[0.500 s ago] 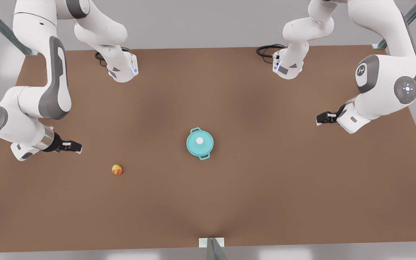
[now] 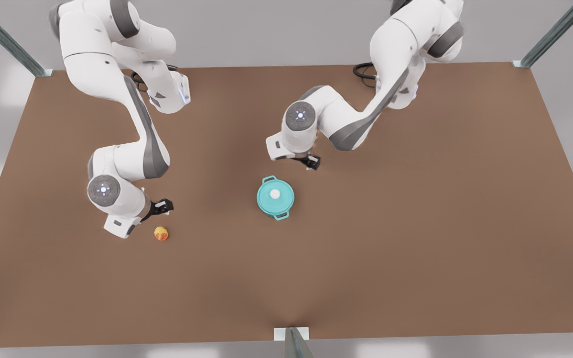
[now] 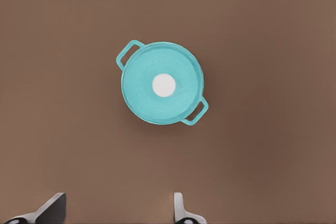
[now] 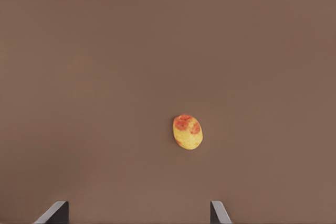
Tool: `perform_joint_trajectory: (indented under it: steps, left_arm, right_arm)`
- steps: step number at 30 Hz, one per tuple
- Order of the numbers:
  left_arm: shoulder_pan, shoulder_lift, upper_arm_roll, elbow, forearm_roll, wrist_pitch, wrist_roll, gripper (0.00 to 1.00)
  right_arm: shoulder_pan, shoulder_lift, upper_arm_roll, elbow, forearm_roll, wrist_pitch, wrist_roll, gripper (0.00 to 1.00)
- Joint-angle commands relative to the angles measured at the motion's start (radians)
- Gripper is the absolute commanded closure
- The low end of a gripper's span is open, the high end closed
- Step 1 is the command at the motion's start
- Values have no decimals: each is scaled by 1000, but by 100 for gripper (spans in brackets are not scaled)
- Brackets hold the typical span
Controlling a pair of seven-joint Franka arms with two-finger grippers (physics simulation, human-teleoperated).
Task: Open the pot lid and put the potato into the pot
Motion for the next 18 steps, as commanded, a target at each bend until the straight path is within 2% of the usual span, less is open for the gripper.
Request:
perform_joint_trajectory:
  steps: [1,2,4,7,10,18]
  left_arm:
    - [-47,86,0,56,132,189,-888,0]
    - [-67,160,0,120,174,195,-954,0]
    - [-68,220,5,183,176,230,-985,0]
    - [-64,301,38,199,255,293,-932,0]
    - [-59,344,55,177,260,344,-887,0]
    - [-67,343,58,111,272,405,-899,0]
  right_arm:
    - [-2,3,0,-49,-3,200,-165,0]
    - [-4,19,-3,-49,-5,226,-165,0]
    - [-11,55,-8,-51,-5,292,-193,0]
    - [-51,92,-9,-51,-3,332,-212,0]
    - [-68,122,-9,-51,0,372,-229,0]
    - [-65,176,-8,-86,-2,444,-229,0]
